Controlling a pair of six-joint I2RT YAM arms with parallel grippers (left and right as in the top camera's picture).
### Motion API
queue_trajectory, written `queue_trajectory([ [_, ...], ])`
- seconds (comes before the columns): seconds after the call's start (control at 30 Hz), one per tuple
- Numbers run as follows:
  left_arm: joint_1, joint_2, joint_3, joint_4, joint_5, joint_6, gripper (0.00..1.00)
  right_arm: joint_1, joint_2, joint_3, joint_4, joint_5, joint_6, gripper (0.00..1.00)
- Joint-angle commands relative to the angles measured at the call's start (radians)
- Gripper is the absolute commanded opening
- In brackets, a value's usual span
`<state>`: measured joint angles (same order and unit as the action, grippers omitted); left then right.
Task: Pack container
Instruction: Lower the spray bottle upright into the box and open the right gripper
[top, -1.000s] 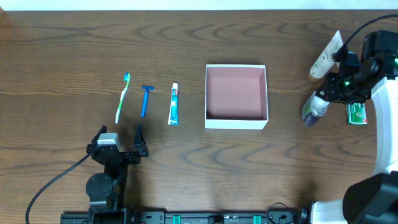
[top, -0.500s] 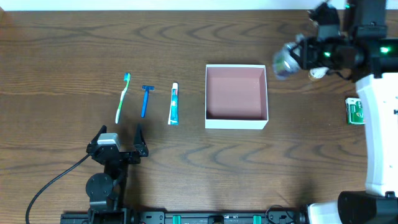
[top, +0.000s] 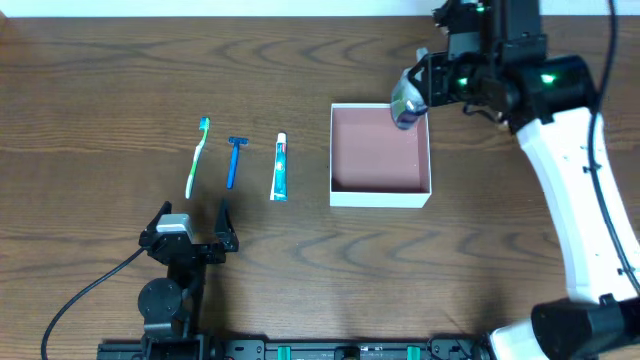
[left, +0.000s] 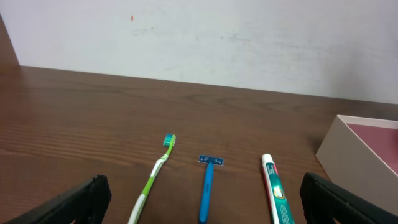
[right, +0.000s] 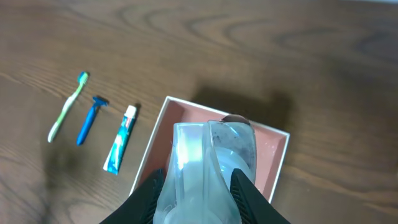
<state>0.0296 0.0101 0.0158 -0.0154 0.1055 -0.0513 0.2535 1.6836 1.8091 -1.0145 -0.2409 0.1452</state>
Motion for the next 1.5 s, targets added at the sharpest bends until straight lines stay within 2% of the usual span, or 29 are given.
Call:
queue_trajectory([
  [0.0,-0.005,-0.006,-0.012,-0.045,0.018,0.006,0.98,0.014,0.033,0.033,0.002,0.039,0.024,0.18],
  [0.57,-0.005,-0.006,-0.012,-0.045,0.018,0.006,0.98,0.015,0.159,0.032,0.031,0.058,0.026,0.18],
  [1.47,-0.005,-0.006,-0.012,-0.045,0.018,0.006,0.98,0.015,0.201,0.027,0.008,0.133,0.018,0.21],
])
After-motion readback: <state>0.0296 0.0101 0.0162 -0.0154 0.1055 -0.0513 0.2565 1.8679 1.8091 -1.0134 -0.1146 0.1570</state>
